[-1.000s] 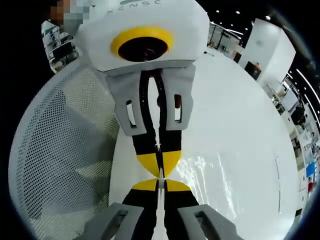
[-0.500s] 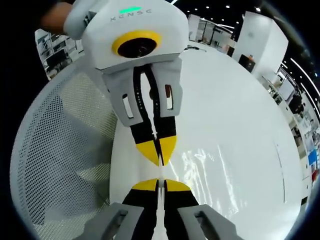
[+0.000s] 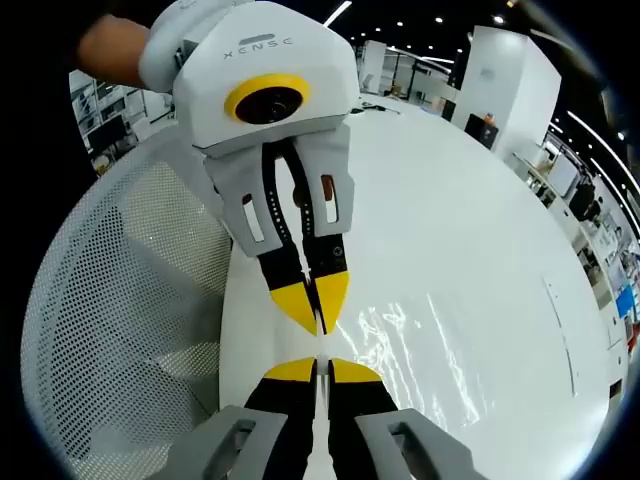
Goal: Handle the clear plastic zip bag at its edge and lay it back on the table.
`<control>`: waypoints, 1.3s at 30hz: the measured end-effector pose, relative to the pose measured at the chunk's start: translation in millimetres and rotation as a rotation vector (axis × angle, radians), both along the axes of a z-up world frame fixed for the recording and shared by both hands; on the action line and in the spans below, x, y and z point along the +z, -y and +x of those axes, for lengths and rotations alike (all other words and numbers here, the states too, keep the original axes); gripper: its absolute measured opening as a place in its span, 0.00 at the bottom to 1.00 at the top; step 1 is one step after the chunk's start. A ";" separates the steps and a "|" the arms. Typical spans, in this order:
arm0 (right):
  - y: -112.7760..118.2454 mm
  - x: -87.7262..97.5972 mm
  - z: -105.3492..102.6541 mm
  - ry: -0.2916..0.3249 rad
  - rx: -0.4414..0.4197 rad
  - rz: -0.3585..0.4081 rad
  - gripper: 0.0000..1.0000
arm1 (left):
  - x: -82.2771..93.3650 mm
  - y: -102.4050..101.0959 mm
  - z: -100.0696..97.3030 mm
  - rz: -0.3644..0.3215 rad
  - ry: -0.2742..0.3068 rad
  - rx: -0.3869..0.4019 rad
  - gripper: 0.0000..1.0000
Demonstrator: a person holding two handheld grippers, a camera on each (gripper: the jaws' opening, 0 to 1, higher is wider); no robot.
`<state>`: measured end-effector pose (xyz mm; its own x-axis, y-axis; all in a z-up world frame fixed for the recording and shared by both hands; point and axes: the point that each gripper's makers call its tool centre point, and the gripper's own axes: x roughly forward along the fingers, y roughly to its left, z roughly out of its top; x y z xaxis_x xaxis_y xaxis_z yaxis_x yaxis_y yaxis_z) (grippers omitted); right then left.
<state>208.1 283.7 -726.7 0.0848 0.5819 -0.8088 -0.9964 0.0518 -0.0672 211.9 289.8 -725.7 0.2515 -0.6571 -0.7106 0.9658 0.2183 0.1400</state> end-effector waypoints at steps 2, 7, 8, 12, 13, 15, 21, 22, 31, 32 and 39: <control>-0.6 -0.6 1.4 -0.002 -0.011 0.009 0.00 | 0.2 -0.6 3.0 -0.003 -0.007 0.026 0.00; 0.9 2.4 1.8 -0.006 -0.027 0.020 0.00 | 2.7 -0.1 4.1 -0.006 0.009 0.013 0.00; 1.1 3.1 1.3 -0.005 -0.028 0.021 0.00 | 3.0 0.2 4.1 -0.005 0.011 0.012 0.00; -0.8 5.6 -1.6 -0.016 -0.039 0.037 0.00 | 2.2 2.0 5.8 -0.005 0.012 0.007 0.00; -1.1 5.5 -1.9 -0.017 -0.040 0.038 0.00 | 2.2 2.9 6.2 -0.006 0.012 0.006 0.01; -2.1 4.7 -3.4 -0.016 -0.038 0.038 0.00 | 2.4 5.3 6.2 -0.007 0.011 0.004 0.03; -6.6 5.9 -6.9 -0.010 -0.027 0.045 0.00 | -1.9 9.3 5.3 0.008 0.010 -0.018 0.01; -6.4 6.2 -7.1 -0.010 -0.028 0.046 0.00 | -2.8 8.9 5.0 0.006 0.011 -0.023 0.00; -6.5 5.6 -4.3 -0.029 -0.048 0.059 0.00 | -3.8 5.7 3.7 0.010 -0.016 0.016 0.00; -5.3 4.9 -3.7 -0.027 -0.047 0.055 0.00 | -4.9 4.7 4.1 0.014 -0.015 0.014 0.00; -0.4 3.5 -3.5 -0.027 -0.048 0.048 0.00 | -6.5 4.2 2.9 0.024 -0.032 0.022 0.00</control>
<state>204.6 284.1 -723.3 0.0922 0.6157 -0.7825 -0.9941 0.1019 -0.0370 214.8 285.6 -732.2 0.2425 -0.6342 -0.7341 0.9649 0.2361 0.1147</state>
